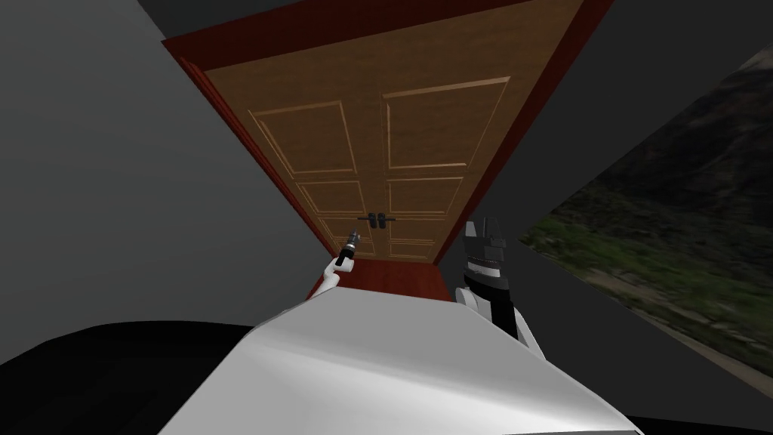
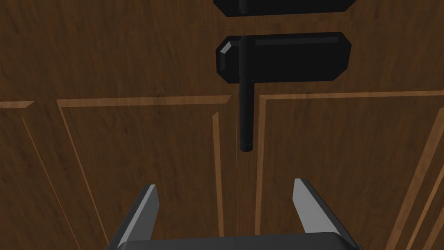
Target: Pull the door open
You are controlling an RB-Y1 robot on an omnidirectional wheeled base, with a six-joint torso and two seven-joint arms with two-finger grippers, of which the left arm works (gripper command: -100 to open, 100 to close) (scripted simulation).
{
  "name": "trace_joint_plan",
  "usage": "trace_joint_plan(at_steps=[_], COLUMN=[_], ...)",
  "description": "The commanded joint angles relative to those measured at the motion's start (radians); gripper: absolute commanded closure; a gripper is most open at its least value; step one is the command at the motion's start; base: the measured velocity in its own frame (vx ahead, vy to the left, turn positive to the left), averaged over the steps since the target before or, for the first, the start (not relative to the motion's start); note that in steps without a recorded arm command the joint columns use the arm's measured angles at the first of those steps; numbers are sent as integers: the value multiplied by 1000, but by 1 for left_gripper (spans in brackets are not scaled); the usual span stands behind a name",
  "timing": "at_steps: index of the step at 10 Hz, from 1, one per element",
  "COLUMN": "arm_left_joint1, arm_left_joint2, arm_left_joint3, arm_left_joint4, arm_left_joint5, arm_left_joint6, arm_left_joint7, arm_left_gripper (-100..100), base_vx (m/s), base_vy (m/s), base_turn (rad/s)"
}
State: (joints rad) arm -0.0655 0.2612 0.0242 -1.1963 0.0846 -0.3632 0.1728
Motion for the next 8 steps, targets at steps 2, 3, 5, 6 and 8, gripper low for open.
trace_joint_plan(at_steps=[2,3,5,6,8], arm_left_joint1=[-30,-42,-46,-34,-26], arm_left_joint2=[13,17,19,52,70], arm_left_joint3=[-2,-3,-3,20,32], arm_left_joint4=[57,78,85,110,123], arm_left_joint5=[4,5,6,17,24], arm_left_joint6=[9,12,12,0,-6], arm_left_joint7=[13,17,18,34,42], arm_left_gripper=[-100,-100,-100,-100,-100], base_vx=[159,150,102,64,84], base_vy=[-6,-16,-9,-30,-22], base_turn=[-42,-53,-19,-84,-57])
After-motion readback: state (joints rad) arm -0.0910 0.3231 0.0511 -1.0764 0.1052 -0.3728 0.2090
